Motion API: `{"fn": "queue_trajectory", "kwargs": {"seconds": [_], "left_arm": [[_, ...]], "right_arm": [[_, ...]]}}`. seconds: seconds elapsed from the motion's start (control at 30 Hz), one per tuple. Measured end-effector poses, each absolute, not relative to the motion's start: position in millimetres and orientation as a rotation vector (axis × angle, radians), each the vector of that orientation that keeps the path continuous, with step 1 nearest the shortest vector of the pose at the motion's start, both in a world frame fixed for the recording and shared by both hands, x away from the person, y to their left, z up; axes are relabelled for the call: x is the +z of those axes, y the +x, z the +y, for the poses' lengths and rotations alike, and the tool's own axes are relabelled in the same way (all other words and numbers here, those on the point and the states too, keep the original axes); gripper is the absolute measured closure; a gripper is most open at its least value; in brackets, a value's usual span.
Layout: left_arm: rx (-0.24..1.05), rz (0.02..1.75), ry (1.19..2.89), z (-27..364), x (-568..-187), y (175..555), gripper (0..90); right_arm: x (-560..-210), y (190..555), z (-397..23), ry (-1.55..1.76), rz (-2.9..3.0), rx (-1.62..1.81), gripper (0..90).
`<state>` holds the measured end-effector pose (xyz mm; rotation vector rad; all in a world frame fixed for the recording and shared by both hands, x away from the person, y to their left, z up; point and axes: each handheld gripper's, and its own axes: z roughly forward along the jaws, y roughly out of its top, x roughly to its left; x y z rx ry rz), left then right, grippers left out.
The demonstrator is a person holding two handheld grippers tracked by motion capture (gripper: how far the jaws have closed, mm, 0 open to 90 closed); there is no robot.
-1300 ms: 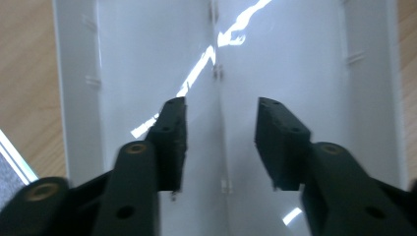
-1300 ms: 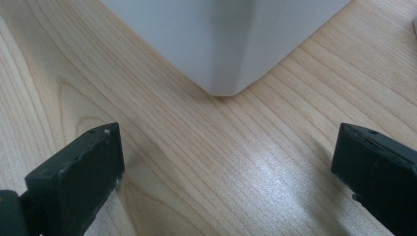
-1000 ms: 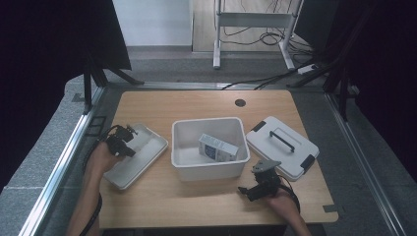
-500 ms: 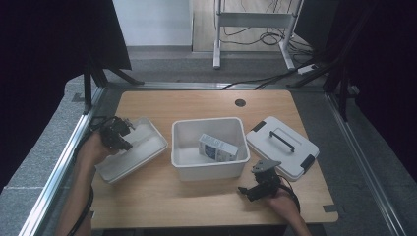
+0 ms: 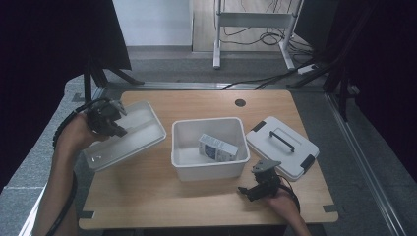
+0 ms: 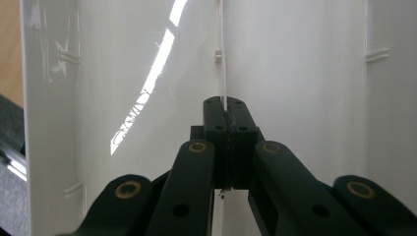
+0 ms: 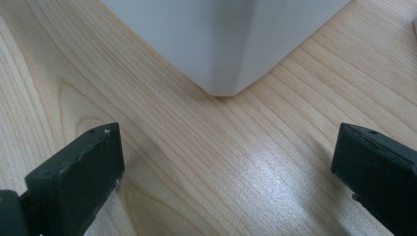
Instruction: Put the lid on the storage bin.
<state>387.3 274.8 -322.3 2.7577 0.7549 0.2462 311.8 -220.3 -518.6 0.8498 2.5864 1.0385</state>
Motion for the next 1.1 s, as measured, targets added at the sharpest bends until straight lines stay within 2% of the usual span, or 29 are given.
{"fn": "queue_trajectory", "kwargs": {"seconds": [0.33,0.63,1.1], "left_arm": [[0.211,0.541,2.779,210.3,-304.4,397.1,89.4],[0.136,0.4,2.815,151.1,-315.6,414.0,89.4],[0.109,0.124,2.836,61.4,-328.7,426.5,89.4]], "right_arm": [[-518.6,311.8,-220.3,0.849,2.587,1.039,0.0],[-518.6,311.6,-220.2,0.854,2.586,1.04,0.0],[-518.7,311.9,-220.3,0.848,2.584,1.04,0.0]]}}
